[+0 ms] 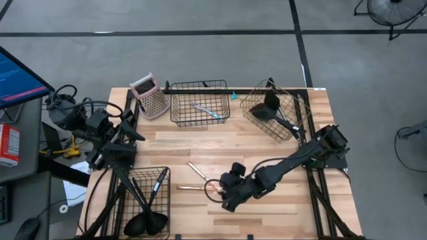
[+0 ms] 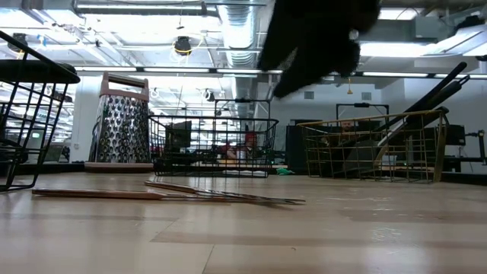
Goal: Pick & Place Kitchen Items
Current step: Put the brown knife into the top black wire basket
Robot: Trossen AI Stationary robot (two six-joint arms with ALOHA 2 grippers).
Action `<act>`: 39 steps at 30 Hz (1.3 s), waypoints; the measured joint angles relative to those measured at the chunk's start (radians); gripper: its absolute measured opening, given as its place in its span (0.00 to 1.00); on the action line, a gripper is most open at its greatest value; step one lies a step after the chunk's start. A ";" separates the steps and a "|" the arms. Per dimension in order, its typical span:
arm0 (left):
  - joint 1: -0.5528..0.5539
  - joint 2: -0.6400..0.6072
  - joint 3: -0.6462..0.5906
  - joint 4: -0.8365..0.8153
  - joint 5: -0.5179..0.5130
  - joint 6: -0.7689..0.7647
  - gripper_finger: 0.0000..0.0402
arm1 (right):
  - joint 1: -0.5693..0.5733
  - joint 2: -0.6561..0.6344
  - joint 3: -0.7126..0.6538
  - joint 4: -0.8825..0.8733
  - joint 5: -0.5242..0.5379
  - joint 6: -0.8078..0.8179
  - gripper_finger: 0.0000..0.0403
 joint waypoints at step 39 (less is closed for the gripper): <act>0.000 0.000 0.000 -0.043 0.000 -0.046 0.46 | -0.025 0.238 -0.105 0.228 0.094 0.080 0.43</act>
